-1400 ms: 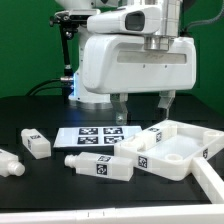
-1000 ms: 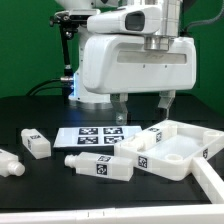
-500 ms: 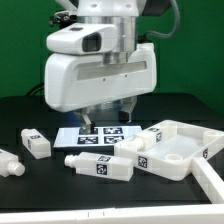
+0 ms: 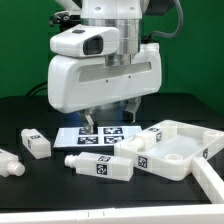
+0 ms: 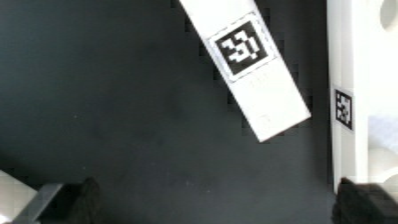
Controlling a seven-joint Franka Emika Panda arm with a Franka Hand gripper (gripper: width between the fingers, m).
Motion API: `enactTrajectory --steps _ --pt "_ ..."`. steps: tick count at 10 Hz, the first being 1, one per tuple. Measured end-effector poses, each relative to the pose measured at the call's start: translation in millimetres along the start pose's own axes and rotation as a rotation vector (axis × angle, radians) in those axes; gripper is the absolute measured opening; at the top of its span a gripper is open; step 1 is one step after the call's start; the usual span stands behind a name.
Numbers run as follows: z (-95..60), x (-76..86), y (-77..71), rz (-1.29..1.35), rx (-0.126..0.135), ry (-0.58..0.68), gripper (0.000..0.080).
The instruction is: Assemble desk
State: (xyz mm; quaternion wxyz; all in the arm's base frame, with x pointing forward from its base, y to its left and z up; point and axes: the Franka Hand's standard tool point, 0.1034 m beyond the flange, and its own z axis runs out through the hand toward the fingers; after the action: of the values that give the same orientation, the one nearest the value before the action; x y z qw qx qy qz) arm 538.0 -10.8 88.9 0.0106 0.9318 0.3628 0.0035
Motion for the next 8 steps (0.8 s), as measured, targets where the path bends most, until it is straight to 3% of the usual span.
enactTrajectory --steps 2,3,4,6,8 --pt "36.7 -31.4 -13.8 -0.223 -0.032 0.042 0.0650" --pt "48.5 -45.3 -15.9 -0.218 -0.016 0.038 0.0650" --pt "51.2 -51.2 -12.0 -0.188 -0.008 0.037 0.0650" --pt "49.8 -47.0 -13.4 -0.198 -0.011 0.040 0.0650" --pt "60.2 -55.4 -13.0 -0.197 0.001 0.031 0.0650"
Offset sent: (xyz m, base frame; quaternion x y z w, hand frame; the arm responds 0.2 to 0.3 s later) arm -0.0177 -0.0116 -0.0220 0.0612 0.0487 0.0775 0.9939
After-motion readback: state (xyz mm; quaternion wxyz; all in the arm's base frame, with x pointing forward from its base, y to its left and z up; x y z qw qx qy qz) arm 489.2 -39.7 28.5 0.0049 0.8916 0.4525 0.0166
